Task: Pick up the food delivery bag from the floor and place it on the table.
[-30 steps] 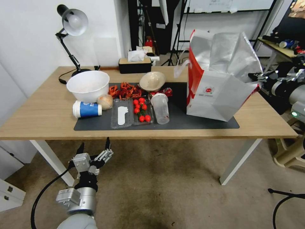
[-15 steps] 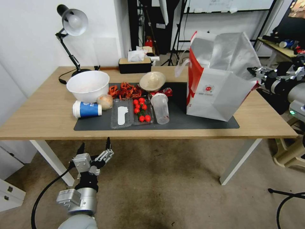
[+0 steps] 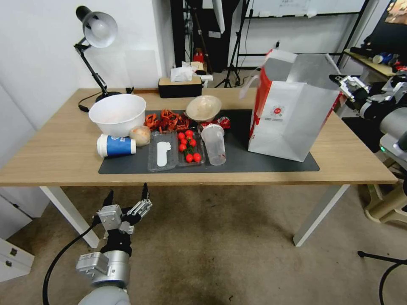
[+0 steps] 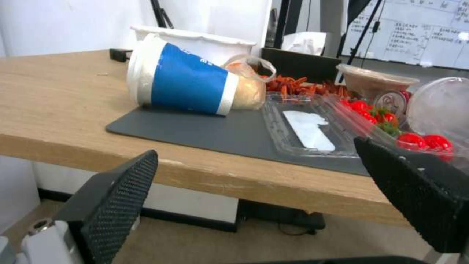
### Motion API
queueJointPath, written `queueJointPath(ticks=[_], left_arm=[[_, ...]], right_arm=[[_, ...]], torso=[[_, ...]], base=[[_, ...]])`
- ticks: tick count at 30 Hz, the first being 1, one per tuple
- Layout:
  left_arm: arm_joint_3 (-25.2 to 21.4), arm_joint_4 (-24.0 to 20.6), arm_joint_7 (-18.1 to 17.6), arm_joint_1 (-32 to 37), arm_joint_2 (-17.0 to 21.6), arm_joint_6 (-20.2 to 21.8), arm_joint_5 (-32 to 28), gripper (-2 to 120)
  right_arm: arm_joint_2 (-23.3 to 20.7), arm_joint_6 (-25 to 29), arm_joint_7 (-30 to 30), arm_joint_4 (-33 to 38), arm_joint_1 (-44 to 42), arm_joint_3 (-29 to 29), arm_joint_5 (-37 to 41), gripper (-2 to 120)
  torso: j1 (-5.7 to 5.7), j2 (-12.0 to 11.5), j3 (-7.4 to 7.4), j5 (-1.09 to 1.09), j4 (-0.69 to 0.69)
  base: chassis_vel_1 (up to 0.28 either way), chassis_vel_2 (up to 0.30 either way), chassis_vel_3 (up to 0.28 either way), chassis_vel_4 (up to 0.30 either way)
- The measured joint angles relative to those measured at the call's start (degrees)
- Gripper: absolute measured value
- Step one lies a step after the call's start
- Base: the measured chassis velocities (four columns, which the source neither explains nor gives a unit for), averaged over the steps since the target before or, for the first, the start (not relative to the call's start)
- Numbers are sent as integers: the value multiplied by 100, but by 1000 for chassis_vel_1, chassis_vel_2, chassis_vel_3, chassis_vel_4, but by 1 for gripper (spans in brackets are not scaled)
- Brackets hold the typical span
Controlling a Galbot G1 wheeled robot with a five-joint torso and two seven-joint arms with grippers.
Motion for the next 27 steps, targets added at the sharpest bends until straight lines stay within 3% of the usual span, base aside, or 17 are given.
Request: queueJointPath(ticks=[8, 15, 25, 27], left_arm=[[-16, -9, 2, -5, 19, 0, -22, 100], [-35, -25, 5, -25, 43, -1, -45, 100], [-38, -48, 5, -29, 60, -18, -57, 100], [-52, -69, 7, -31, 74, -29, -63, 100]], right_arm=[[-61, 82, -146, 105, -189, 95, -435, 100], [-271, 517, -554, 529, -689, 335, -2065, 100], [-414, 942, -900, 811, -1547, 967, -3079, 100], [-428, 1329, -1116, 1016, -1988, 1201, -3490, 100]], torso=[[0, 0, 0, 0, 0], [0, 0, 0, 0, 0], [0, 0, 0, 0, -1], [0, 0, 0, 0, -1]], base=[[0, 0, 0, 0], [0, 0, 0, 0], [0, 0, 0, 0], [0, 0, 0, 0]])
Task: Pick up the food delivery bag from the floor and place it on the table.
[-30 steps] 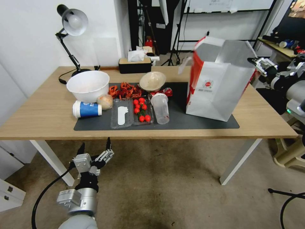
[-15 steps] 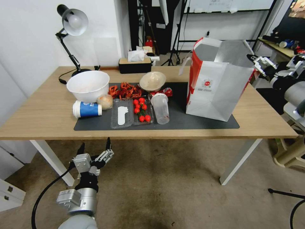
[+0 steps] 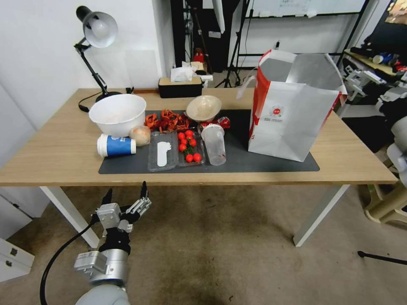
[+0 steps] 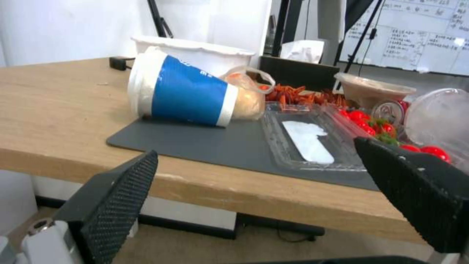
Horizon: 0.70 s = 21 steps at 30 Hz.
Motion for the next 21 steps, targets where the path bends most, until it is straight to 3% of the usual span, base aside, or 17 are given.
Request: queueJointPath(ticks=[11, 13, 19, 21], left_arm=[[-31, -82, 56, 16, 5, -15, -1, 100], [-50, -95, 86, 24, 2, -24, 31, 100], [-81, -132, 133, 33, 0, -34, 66, 100], [-95, -136, 178, 33, -2, -37, 106, 100]], right_arm=[[477, 470, 25, 724, -578, -132, -1223, 100], [721, 593, 27, 939, -755, -346, -1795, 100], [1060, 707, 28, 1227, -1187, -556, -2570, 100], [1343, 777, -7, 1412, -1693, -757, -3195, 100]], torso=[[0, 0, 0, 0, 1], [0, 0, 0, 0, 2], [0, 0, 0, -1, 2], [0, 0, -1, -1, 1]], base=[[0, 0, 0, 0], [0, 0, 0, 0], [0, 0, 0, 0], [0, 0, 0, 0]])
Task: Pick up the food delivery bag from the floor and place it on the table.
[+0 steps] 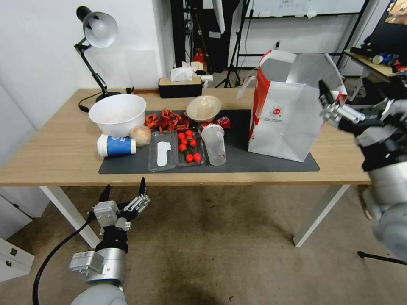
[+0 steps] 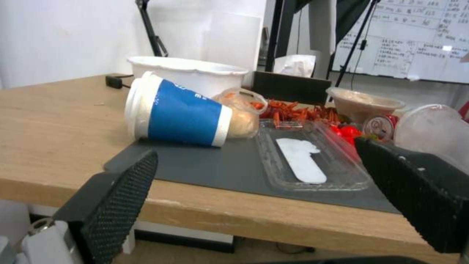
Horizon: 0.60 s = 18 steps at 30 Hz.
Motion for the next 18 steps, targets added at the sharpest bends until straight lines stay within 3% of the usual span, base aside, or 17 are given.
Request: queueJointPath(ticks=[9, 18], left_arm=[[2, 8, 124, 19, -40, 13, 143, 100], [-4, 43, 190, 98, -49, 18, 175, 100]], right_arm=[[1012, 155, -21, 70, -1036, -782, -1462, 100], [1719, 306, 50, -231, -1323, -1591, -2666, 100]], torso=[[0, 0, 0, 0, -1], [-1, 0, 1, 0, 0]], base=[[0, 0, 0, 0], [0, 0, 0, 0]])
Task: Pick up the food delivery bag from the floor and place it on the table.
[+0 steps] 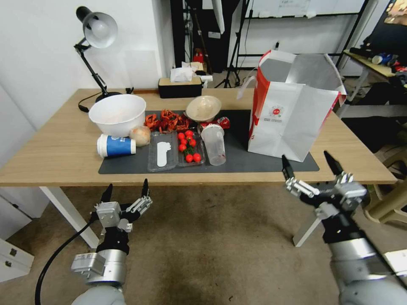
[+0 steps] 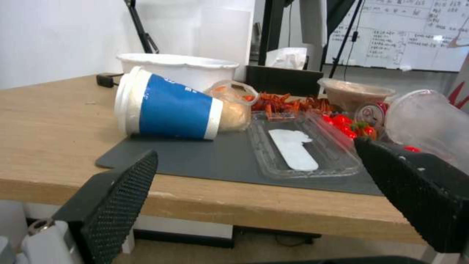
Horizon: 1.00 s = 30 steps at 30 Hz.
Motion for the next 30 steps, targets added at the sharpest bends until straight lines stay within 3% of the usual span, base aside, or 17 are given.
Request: queueJointPath(ticks=[11, 30], left_arm=[[3, 118, 18, 30, -21, -14, 10, 100], [-2, 220, 106, 39, 34, 59, 77, 100]], right_arm=[[746, 400, 105, -758, 9, -1014, -997, 100], [1175, 529, 15, -1355, 200, -1390, -1203, 100]], torso=[[0, 0, 0, 0, 0], [0, 0, 0, 1, 0]], base=[[0, 0, 0, 0], [0, 0, 0, 0]])
